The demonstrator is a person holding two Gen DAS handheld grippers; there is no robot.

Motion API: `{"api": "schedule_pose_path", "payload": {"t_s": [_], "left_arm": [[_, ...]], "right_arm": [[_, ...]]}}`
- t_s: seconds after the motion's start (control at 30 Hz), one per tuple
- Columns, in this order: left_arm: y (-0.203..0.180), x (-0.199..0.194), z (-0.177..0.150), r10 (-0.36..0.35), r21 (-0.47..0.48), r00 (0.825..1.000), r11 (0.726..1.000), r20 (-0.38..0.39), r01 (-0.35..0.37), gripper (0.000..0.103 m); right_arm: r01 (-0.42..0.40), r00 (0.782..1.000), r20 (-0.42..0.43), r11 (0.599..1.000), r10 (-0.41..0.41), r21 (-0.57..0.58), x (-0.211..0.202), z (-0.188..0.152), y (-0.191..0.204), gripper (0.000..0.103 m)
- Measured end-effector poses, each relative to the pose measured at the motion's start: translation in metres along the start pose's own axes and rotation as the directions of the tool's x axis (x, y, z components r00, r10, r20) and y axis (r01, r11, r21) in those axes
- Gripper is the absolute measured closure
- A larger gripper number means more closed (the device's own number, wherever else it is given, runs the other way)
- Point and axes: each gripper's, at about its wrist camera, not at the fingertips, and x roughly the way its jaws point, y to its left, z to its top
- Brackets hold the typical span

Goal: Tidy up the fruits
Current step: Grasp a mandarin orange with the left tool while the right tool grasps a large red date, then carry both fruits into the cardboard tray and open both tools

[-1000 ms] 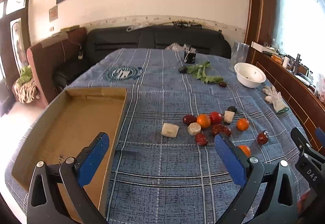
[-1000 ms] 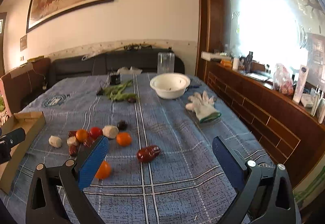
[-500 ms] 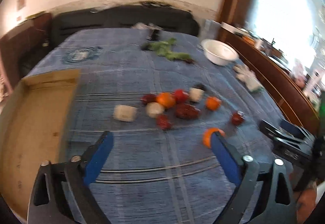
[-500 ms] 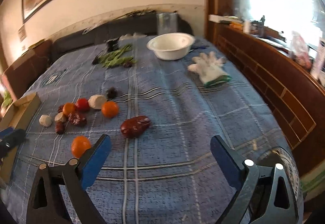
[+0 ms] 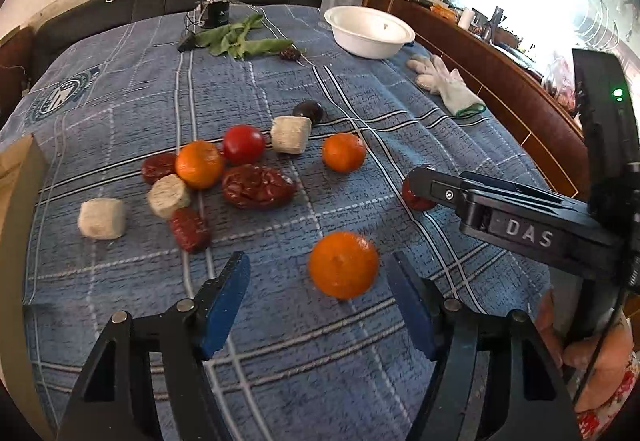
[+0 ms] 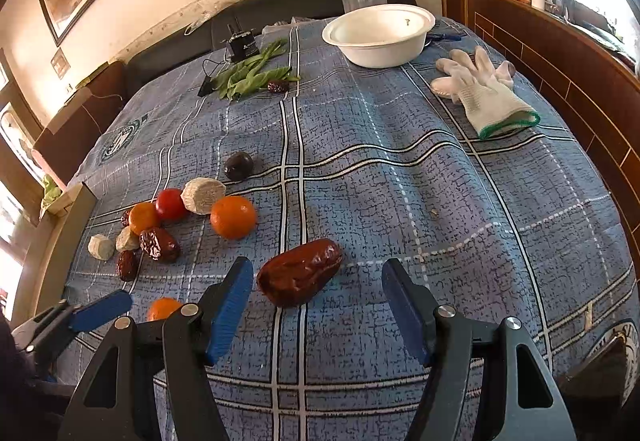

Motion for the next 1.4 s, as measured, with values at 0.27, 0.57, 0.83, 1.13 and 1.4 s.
{"api": "schedule_pose_path", "payload": {"t_s": [0.27,0.57,0.83,1.13,1.4], "left_arm": [[-0.006,0.010,0.003,0.022,0.028,1.000,0.999,-0.003,-0.021,0.054],[0.002,-0.005,-0.001,-0.008,-0.005,1.000,1.000,0.025,0.008,0.071],[0.033,-0.055,-0.010,-0.007,-0.100,0.996,0.995,0.090,0.016,0.071],[0.119,-0.154,-0.010,0.077,-0.237,0.977,0.971,0.198,-0.029,0.070],[0.230,-0.201,0.023,0.290,-0.329,0.939,0.919,0.187,-0.218,0.070]], "right_arm": [[0.012,1.000,-0.029,1.000,-0.012,-0.004,0.013,0.005,0.002,0.032],[0.031,0.999,-0.023,0.999,-0.032,-0.029,0.010,0.004,0.014,0.053],[-0.022,0.999,0.035,0.997,0.025,-0.079,-0.026,-0.002,0.045,0.052],[-0.149,0.981,0.081,0.953,0.176,-0.264,-0.065,0.006,0.148,0.052],[-0.324,0.933,0.016,0.860,0.358,-0.394,-0.058,0.035,0.275,0.052]]}}
